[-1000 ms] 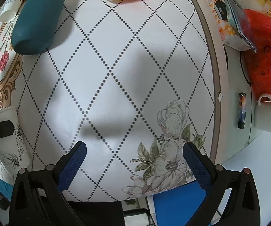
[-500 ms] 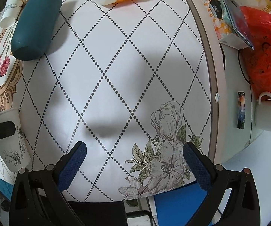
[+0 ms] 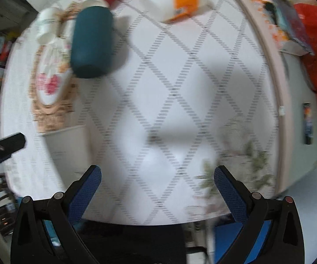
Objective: Flip cup upside down
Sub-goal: 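Carry the cup toward the right gripper while the right gripper closes on it, then open the left gripper while the right gripper rotates the cup rim-down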
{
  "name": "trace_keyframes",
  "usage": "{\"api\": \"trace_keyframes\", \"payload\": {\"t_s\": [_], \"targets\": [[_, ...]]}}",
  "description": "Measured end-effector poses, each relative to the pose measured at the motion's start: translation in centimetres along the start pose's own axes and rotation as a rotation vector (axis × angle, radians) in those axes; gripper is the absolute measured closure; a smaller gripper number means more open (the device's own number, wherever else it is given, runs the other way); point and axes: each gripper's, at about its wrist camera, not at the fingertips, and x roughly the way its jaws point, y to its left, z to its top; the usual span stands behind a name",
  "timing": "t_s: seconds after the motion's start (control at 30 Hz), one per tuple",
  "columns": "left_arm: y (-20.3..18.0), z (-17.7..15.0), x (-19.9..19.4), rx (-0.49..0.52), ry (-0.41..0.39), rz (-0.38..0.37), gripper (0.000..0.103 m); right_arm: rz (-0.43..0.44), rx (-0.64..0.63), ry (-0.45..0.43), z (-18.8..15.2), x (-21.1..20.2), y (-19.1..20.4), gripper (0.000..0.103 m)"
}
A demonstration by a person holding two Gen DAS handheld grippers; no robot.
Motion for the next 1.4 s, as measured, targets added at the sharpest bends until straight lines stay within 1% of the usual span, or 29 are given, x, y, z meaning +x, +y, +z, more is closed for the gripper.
{"api": "trace_keyframes", "payload": {"t_s": [0.03,0.1,0.13,0.2,0.23,0.37,0.43,0.5,0.57,0.8,0.93,1.07,1.13,1.17,1.3,1.4], "targets": [[0.9,-0.5,-0.5,-0.004,-0.021,0.04,0.012,0.021,-0.004,0.002,0.0,0.0,0.5,0.0],[3.0,-0.7,-0.9,-0.013,-0.038,0.095,0.012,0.079,-0.017,0.012,0.3,0.1,1.7,0.003],[3.6,-1.0,-0.8,-0.025,-0.042,0.117,0.012,0.105,-0.022,0.022,0.4,0.3,2.3,0.004],[5.1,-1.3,-0.2,-0.051,-0.034,0.146,0.012,0.152,-0.036,0.052,0.7,0.8,3.6,0.01],[5.9,-1.6,0.3,-0.072,-0.024,0.154,0.012,0.162,-0.042,0.059,0.8,0.9,4.4,0.011],[7.3,-2.1,1.5,-0.116,-0.001,0.165,0.012,0.154,-0.069,0.091,1.0,2.2,6.3,0.025],[7.6,-2.3,1.8,-0.124,0.002,0.159,0.012,0.156,-0.065,0.111,1.1,3.3,7.1,0.028],[7.7,-2.5,1.7,-0.119,-0.001,0.159,0.012,0.176,-0.058,0.125,1.3,3.8,7.4,0.035],[7.8,-2.5,1.9,-0.113,0.001,0.152,0.012,0.156,-0.075,0.125,1.3,4.1,7.9,0.04],[7.1,-2.4,2.3,-0.073,-0.006,0.141,0.012,0.099,-0.13,0.116,1.6,4.2,8.9,0.04],[6.7,-2.4,2.1,-0.047,-0.013,0.143,0.012,0.082,-0.142,0.12,1.7,4.1,8.9,0.04],[6.3,-2.4,1.8,-0.023,-0.037,0.162,0.012,0.065,-0.151,0.116,1.7,4.1,9.1,0.039],[6.2,-2.4,1.6,-0.018,-0.049,0.17,0.012,0.06,-0.157,0.129,1.8,4.1,9.1,0.029],[6.1,-2.4,1.5,-0.018,-0.055,0.17,0.012,0.055,-0.16,0.131,1.8,4.0,9.1,0.022],[6.0,-2.3,1.0,-0.011,-0.084,0.183,0.012,0.045,-0.195,0.128,1.7,2.8,8.9,0.017],[5.9,-2.3,0.9,-0.006,-0.091,0.18,0.012,-0.003,-0.302,0.099,1.3,0.6,9.3,0.016]]}}
